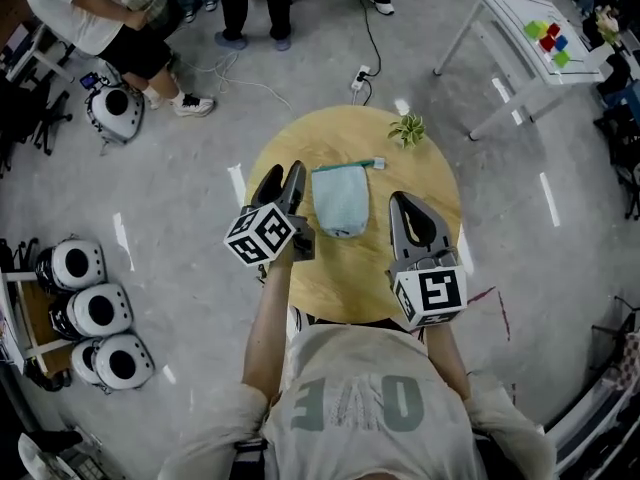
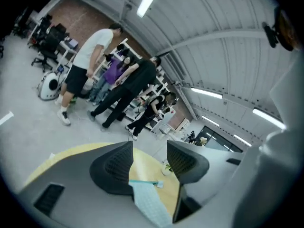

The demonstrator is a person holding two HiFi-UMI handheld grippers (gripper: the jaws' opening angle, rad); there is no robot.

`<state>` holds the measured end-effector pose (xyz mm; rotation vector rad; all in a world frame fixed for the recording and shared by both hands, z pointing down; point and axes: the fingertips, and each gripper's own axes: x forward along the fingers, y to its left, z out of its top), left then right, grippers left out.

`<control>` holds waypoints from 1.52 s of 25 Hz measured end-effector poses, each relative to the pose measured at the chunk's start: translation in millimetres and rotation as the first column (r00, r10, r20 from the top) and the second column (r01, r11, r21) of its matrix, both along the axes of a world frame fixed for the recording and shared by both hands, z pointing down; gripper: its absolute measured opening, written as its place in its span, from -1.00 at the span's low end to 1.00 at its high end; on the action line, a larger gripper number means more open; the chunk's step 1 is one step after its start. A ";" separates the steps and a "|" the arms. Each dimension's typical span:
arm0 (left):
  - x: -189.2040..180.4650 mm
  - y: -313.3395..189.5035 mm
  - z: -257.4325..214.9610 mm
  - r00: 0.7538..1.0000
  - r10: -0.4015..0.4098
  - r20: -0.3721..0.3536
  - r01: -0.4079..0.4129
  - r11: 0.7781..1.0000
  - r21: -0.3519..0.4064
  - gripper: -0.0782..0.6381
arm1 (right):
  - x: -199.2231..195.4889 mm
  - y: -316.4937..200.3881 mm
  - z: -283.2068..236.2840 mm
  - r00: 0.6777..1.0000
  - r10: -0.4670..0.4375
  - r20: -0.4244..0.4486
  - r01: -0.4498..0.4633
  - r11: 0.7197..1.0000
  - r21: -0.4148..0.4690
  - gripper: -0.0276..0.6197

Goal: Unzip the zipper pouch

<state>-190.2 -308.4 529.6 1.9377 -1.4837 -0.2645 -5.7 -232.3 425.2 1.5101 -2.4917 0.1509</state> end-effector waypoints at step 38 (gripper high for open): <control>48.3 -32.8 163.7 0.969 0.068 -0.238 -0.194 0.806 -0.559 -0.66 | 28.2 15.4 32.1 1.000 0.014 -0.020 -0.016 0.995 -0.101 -0.82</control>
